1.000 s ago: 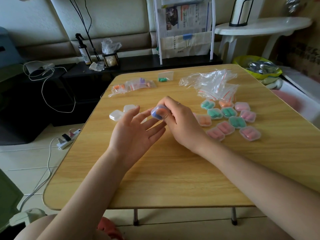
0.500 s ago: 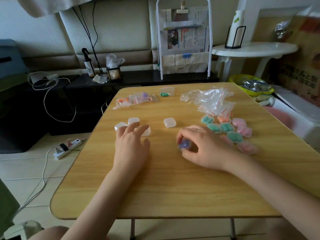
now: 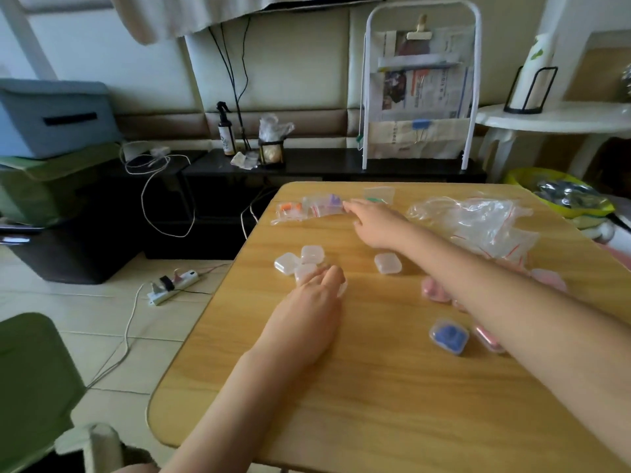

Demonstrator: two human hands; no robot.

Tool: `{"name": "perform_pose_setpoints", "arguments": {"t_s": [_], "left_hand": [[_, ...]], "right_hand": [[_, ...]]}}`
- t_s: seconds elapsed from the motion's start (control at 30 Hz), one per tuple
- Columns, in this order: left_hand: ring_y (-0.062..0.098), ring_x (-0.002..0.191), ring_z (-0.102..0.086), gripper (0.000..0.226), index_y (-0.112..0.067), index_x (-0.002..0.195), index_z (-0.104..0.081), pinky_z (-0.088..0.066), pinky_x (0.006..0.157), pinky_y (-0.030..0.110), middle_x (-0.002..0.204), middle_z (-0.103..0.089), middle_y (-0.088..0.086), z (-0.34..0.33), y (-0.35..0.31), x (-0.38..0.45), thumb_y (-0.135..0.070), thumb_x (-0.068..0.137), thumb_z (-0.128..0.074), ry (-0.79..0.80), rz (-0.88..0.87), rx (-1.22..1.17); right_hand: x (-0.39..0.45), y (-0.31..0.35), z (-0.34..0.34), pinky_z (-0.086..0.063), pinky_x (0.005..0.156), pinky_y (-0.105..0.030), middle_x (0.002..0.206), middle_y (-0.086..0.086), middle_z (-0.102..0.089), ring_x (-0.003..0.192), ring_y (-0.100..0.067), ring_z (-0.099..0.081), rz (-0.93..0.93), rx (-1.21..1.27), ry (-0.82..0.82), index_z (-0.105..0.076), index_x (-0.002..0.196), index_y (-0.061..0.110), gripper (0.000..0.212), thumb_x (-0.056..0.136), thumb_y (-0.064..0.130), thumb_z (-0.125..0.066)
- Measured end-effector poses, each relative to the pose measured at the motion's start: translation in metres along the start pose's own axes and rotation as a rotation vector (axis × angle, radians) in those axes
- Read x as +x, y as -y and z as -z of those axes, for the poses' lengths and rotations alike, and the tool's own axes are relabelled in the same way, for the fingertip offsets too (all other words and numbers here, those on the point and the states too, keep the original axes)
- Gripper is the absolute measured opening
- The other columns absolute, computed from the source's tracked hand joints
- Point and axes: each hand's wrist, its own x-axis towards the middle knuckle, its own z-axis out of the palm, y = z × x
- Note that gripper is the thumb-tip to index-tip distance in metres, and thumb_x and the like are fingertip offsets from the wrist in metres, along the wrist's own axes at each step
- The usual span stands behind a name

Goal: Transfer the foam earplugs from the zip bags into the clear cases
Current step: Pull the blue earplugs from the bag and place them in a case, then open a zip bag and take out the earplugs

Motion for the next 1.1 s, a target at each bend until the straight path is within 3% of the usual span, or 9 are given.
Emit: {"name": "perform_pose_setpoints", "arguments": {"t_s": [0.07, 0.13, 0.2, 0.3, 0.47, 0.67, 0.8, 0.93, 1.1], "left_hand": [[0.016, 0.125, -0.036, 0.027, -0.014, 0.121, -0.045, -0.04, 0.093, 0.032, 0.129, -0.05, 0.002, 0.001, 0.001, 0.0, -0.009, 0.095, -0.044, -0.014, -0.04, 0.006], [0.016, 0.125, -0.033, 0.031, -0.016, 0.127, -0.046, -0.031, 0.097, 0.024, 0.13, -0.048, 0.0, 0.0, 0.0, 0.001, -0.017, 0.096, -0.048, -0.016, -0.089, 0.006], [0.017, 0.125, -0.033, 0.038, -0.017, 0.131, -0.047, -0.025, 0.1, 0.021, 0.132, -0.045, -0.001, -0.002, -0.002, 0.003, -0.027, 0.095, -0.052, -0.02, -0.112, -0.025], [0.013, 0.12, -0.04, 0.041, -0.021, 0.129, -0.052, -0.03, 0.1, 0.022, 0.128, -0.047, -0.006, -0.006, -0.004, 0.003, -0.035, 0.09, -0.058, -0.035, -0.137, -0.086], [0.007, 0.11, -0.046, 0.035, -0.026, 0.118, -0.059, -0.038, 0.093, 0.018, 0.116, -0.054, -0.012, -0.006, -0.009, -0.005, -0.027, 0.083, -0.063, 0.018, -0.229, -0.192], [-0.001, 0.095, -0.052, 0.032, -0.026, 0.109, -0.066, -0.039, 0.079, 0.008, 0.1, -0.06, -0.015, -0.003, -0.015, -0.01, -0.035, 0.079, -0.072, 0.085, -0.206, -0.347], [0.004, 0.085, -0.063, 0.034, -0.022, 0.1, -0.068, -0.051, 0.077, 0.018, 0.089, -0.069, -0.009, 0.005, -0.023, -0.007, -0.049, 0.079, -0.068, -0.098, 0.125, -0.82], [0.019, 0.087, -0.071, 0.021, -0.01, 0.1, -0.067, -0.056, 0.08, 0.028, 0.091, -0.074, 0.008, 0.008, -0.018, -0.004, -0.023, 0.084, -0.067, -0.218, 0.304, -1.2], [0.014, 0.075, -0.064, 0.014, -0.003, 0.093, -0.066, -0.056, 0.078, 0.028, 0.077, -0.065, 0.002, 0.004, -0.01, -0.002, -0.014, 0.085, -0.068, -0.205, 0.353, -1.185]], "right_hand": [[0.024, -0.004, -0.011, -0.031, 0.113, -0.043, 0.159, -0.001, -0.018, 0.143, -0.025, -0.025, -0.05, -0.049, 0.064, -0.018, 0.152, 0.02, 0.06, 0.098, 0.008, -0.039], [0.04, -0.007, -0.021, -0.039, 0.107, -0.044, 0.153, -0.008, -0.031, 0.135, -0.029, -0.039, -0.11, -0.035, 0.086, -0.026, 0.15, 0.016, 0.052, 0.099, 0.014, -0.04], [0.047, -0.008, -0.029, -0.051, 0.089, -0.04, 0.125, -0.013, -0.059, 0.106, -0.028, -0.06, -0.148, -0.024, -0.005, -0.051, 0.131, 0.012, 0.033, 0.1, 0.02, -0.043], [0.047, -0.009, -0.03, -0.054, 0.073, -0.037, 0.092, -0.007, -0.064, 0.081, -0.024, -0.062, -0.138, -0.102, -0.172, -0.062, 0.106, 0.01, 0.017, 0.096, 0.015, -0.05], [0.03, -0.006, -0.014, -0.032, 0.053, -0.025, 0.083, -0.005, -0.053, 0.068, -0.02, -0.049, -0.082, -0.093, -0.155, -0.055, 0.093, 0.021, 0.019, 0.095, 0.007, -0.043], [-0.032, -0.003, 0.019, -0.052, 0.062, -0.036, 0.085, -0.004, -0.066, 0.073, -0.019, -0.059, 0.066, 0.157, -0.483, -0.064, 0.088, 0.01, 0.013, 0.089, 0.004, -0.052], [-0.09, 0.001, 0.021, -0.055, 0.067, -0.034, 0.084, 0.001, -0.062, 0.076, -0.016, -0.06, 0.171, 0.344, -0.63, -0.063, 0.084, 0.008, 0.009, 0.085, -0.001, -0.061], [-0.123, 0.008, 0.009, -0.053, 0.067, -0.029, 0.087, 0.006, -0.054, 0.077, -0.012, -0.057, 0.255, 0.362, -0.671, -0.061, 0.083, 0.008, 0.014, 0.08, -0.005, -0.065], [-0.132, 0.014, -0.004, -0.052, 0.068, -0.025, 0.086, 0.007, -0.053, 0.077, -0.01, -0.057, 0.269, 0.453, -0.68, -0.061, 0.083, 0.007, 0.016, 0.079, -0.008, -0.067]]}}
